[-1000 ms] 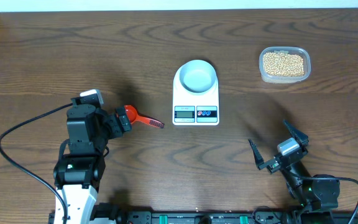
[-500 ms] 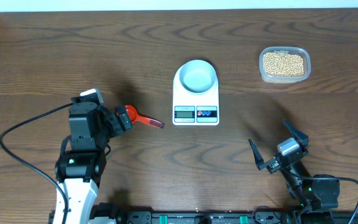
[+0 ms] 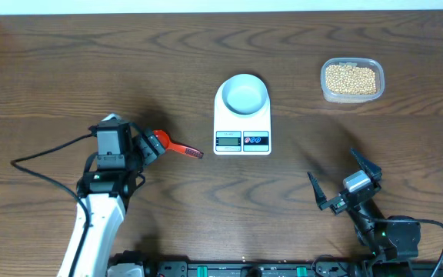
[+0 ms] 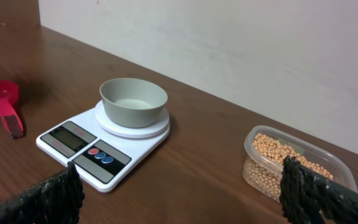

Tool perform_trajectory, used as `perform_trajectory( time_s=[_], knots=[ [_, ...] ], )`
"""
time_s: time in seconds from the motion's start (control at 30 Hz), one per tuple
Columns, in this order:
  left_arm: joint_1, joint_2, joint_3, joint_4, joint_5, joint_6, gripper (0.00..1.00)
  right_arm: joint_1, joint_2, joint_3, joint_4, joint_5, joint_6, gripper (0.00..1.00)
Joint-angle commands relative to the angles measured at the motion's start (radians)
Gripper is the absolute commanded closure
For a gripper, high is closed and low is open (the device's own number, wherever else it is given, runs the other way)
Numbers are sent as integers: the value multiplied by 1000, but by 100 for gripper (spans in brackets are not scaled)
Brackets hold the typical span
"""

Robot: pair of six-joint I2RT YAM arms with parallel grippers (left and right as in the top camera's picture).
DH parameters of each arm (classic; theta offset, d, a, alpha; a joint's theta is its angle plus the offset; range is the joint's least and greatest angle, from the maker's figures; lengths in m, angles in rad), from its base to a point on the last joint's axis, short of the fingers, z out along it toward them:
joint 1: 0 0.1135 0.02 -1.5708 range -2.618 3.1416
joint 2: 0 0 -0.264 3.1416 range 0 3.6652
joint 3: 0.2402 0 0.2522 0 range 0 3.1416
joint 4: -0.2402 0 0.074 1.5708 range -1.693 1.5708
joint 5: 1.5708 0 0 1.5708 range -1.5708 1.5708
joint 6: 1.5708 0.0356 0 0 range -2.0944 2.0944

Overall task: Scoop item into bowl and weigh 50g on scale
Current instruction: 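Move the left gripper forward over the red scoop's bowl, then lower the left gripper and pinch the red scoop's rim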

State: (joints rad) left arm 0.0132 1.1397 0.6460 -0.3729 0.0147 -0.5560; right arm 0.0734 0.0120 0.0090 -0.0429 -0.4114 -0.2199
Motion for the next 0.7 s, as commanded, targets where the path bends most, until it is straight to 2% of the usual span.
perform_trajectory(
  time_s=[0.0, 0.1, 0.3, 0.67],
  knots=[
    [6, 58, 24, 0, -34, -131, 10, 5, -5, -3, -3, -6, 2, 1],
    [6, 120, 24, 20, -34, -164, 11, 5, -5, -3, -3, -6, 2, 1],
    [6, 227, 24, 97, -33, -237, 24, 5, -5, -3, -3, -6, 2, 1],
    [6, 352, 24, 176, -22, -259, 26, 5, -5, -3, -3, -6, 2, 1]
  ],
)
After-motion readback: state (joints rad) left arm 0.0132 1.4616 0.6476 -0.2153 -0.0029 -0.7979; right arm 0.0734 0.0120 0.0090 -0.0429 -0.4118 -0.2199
